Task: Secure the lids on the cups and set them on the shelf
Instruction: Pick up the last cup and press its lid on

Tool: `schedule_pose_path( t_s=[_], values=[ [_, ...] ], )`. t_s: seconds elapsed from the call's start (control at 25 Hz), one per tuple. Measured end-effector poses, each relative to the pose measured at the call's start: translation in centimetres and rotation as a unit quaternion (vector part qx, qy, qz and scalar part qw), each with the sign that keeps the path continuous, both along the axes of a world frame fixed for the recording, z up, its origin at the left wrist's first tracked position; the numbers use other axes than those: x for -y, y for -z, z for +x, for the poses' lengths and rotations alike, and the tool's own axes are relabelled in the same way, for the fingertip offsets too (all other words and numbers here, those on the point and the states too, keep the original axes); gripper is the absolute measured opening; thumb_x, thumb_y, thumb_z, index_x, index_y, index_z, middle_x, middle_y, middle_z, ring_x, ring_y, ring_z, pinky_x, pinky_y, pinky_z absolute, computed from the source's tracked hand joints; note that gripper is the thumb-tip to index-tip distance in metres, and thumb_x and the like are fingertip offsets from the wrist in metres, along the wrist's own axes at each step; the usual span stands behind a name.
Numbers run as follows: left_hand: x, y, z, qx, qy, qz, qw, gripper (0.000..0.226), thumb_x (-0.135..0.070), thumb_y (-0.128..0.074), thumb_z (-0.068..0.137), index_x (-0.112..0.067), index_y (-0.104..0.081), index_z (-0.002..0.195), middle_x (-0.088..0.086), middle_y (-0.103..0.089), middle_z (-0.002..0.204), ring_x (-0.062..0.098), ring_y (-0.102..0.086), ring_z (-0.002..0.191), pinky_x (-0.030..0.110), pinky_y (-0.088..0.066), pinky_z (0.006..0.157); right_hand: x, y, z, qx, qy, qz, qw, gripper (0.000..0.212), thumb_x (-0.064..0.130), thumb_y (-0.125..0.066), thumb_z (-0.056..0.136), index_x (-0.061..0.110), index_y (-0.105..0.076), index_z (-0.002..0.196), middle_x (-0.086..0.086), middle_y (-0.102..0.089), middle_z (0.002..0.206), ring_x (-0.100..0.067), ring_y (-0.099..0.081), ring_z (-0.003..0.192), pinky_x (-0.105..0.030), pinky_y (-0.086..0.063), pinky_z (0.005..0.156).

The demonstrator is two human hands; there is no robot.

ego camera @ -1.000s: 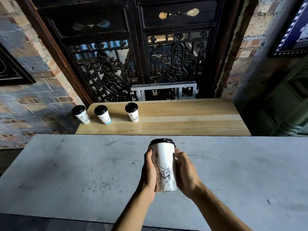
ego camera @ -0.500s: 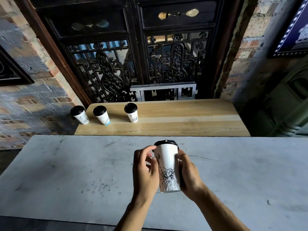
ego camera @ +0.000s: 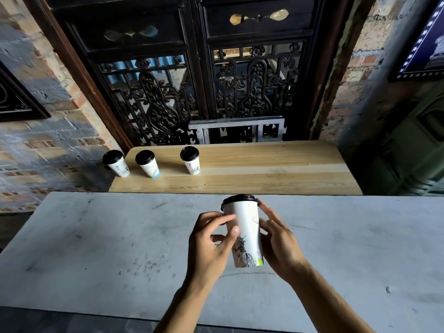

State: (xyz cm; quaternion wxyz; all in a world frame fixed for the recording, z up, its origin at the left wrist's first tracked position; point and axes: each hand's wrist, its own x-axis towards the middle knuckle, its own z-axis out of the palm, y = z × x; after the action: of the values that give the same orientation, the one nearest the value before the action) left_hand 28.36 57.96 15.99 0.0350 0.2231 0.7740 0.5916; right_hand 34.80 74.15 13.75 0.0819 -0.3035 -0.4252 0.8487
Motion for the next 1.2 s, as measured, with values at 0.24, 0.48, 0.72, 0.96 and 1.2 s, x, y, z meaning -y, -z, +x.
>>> schedule_pose_path(
  t_s=[0.24,0.48,0.72,0.96,1.2],
  values=[
    [0.6,0.9,-0.7,-0.014,0.000,-0.002,1.000,0.039,0.003,-0.064,0.094,-0.031,-0.079,0.106,-0.006,-0.061,0.107,0.023,-0.070,0.093,0.044,-0.064,0.074,-0.2,0.7,-0.2,-0.034,-0.040,0.013,0.999,0.044,0.005,-0.051,0.099,0.000,-0.056,0.142,-0.028,-0.070,0.129,-0.043,-0.064,0.125,-0.053,-0.044,0.111],
    [0.4,0.8,-0.7,0.038,-0.005,0.036,0.999,0.022,-0.007,-0.068,0.095,-0.021,-0.081,0.107,-0.008,-0.066,0.107,0.013,-0.070,0.100,0.038,-0.066,0.074,0.1,-0.4,0.0,-0.042,-0.052,0.028,0.997,0.033,0.009,-0.047,0.102,0.008,-0.077,0.115,-0.020,-0.076,0.117,-0.035,-0.068,0.107,-0.049,-0.050,0.097],
    [0.3,0.9,-0.8,0.058,-0.006,0.032,0.998,0.029,-0.012,-0.076,0.090,-0.016,-0.076,0.119,-0.003,-0.067,0.117,0.012,-0.070,0.107,0.016,-0.058,0.075,0.0,-0.4,-0.5,-0.011,-0.028,-0.003,1.000,0.043,0.004,-0.037,0.101,0.020,-0.069,0.126,-0.019,-0.077,0.114,-0.038,-0.066,0.089,-0.052,-0.048,0.086],
    [0.9,1.1,-1.5,0.025,-0.008,0.007,1.000,0.048,0.013,-0.064,0.087,-0.026,-0.078,0.113,-0.007,-0.065,0.110,0.015,-0.069,0.102,0.031,-0.063,0.075,-0.2,0.2,-0.2,-0.068,-0.059,0.016,0.996,0.050,0.008,-0.065,0.091,0.015,-0.059,0.140,-0.026,-0.069,0.126,-0.030,-0.069,0.103,-0.037,-0.058,0.082],
    [0.7,0.4,-1.2,0.059,-0.011,0.025,0.998,0.039,-0.001,-0.068,0.093,-0.038,-0.072,0.107,-0.003,-0.070,0.113,0.005,-0.069,0.102,0.015,-0.056,0.074,0.2,-0.1,0.0,-0.096,-0.093,0.052,0.990,0.045,0.010,-0.069,0.087,0.003,-0.067,0.132,-0.024,-0.071,0.129,-0.033,-0.070,0.114,-0.038,-0.057,0.094]
  ],
)
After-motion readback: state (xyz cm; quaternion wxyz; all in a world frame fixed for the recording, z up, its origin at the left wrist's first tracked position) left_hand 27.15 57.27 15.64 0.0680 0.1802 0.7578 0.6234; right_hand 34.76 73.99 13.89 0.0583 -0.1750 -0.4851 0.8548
